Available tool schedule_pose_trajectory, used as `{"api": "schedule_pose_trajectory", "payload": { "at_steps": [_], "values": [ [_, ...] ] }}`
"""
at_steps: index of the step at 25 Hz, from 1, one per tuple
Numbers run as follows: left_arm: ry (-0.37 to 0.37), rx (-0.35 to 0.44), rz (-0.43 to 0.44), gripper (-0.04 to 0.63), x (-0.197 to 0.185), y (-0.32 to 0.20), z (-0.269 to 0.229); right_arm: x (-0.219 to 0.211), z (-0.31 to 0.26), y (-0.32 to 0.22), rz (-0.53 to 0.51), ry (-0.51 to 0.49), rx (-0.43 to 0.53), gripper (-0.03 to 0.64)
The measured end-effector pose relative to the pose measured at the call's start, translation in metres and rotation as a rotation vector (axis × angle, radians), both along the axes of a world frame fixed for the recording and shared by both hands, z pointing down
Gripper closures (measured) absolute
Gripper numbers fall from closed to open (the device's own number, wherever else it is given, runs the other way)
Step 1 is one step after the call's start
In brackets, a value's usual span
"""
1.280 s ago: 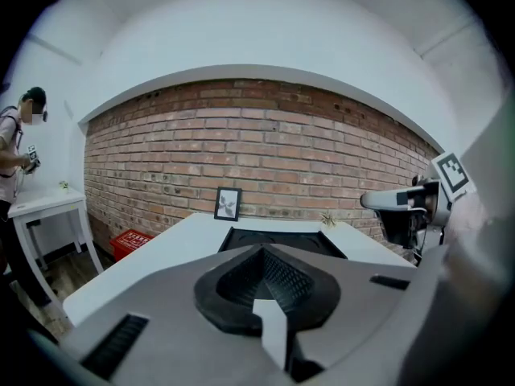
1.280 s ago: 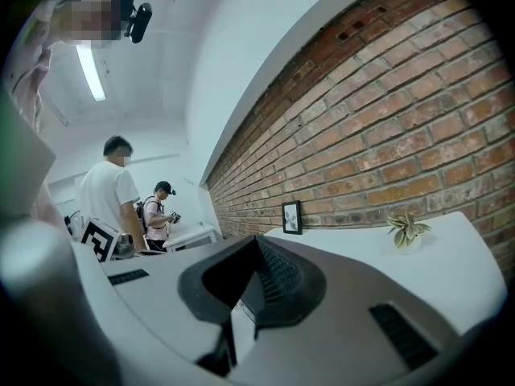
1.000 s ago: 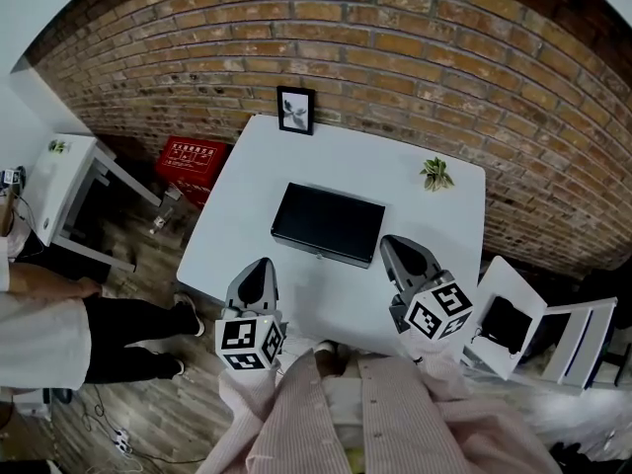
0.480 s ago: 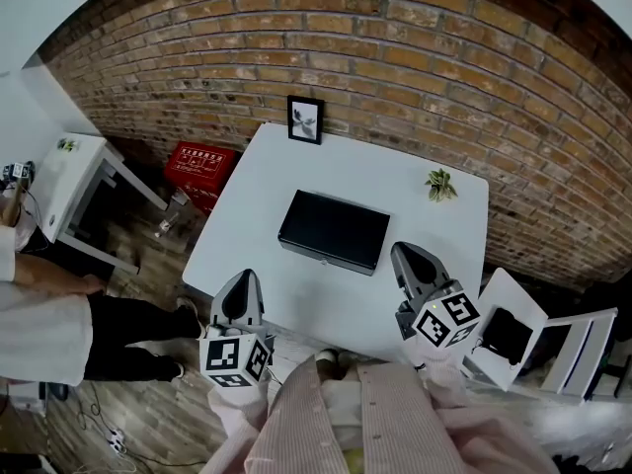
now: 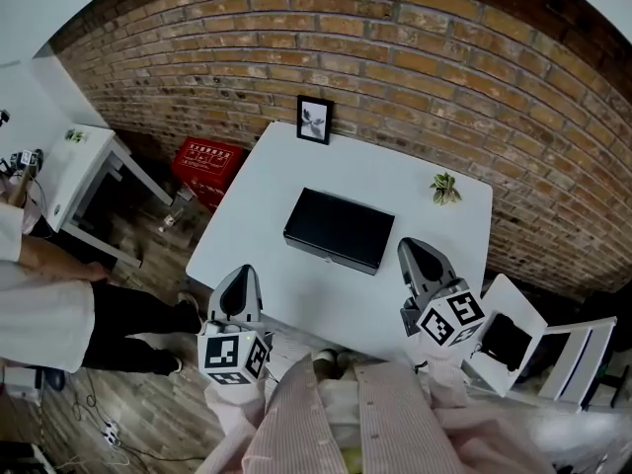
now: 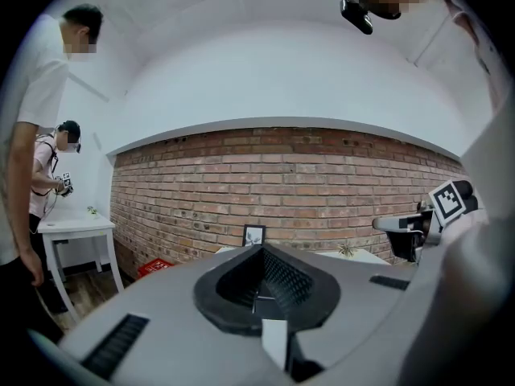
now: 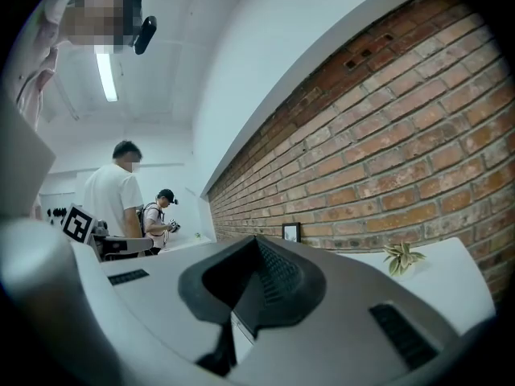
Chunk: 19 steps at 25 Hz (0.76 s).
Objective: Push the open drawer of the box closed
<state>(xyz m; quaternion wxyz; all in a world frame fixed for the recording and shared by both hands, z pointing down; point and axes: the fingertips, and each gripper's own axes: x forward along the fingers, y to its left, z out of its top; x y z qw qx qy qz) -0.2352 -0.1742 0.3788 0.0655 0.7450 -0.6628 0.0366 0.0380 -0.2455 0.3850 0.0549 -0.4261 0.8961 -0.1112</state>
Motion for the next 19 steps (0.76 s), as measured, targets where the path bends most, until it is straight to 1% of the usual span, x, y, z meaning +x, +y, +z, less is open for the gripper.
{"api": "schedule_pose_trajectory", "payload": {
  "at_steps": [9,19],
  "values": [
    [-0.021,-0.014,-0.003,0.600,0.006,0.005,0.003,0.002,0.002,0.006,-0.009,-0.001,0.007,0.614],
    [-0.017,-0.015,-0.007,0.600,0.011,0.008,0.002,0.007,-0.001,0.010,-0.007,-0.001,0.010,0.614]
  ]
}}
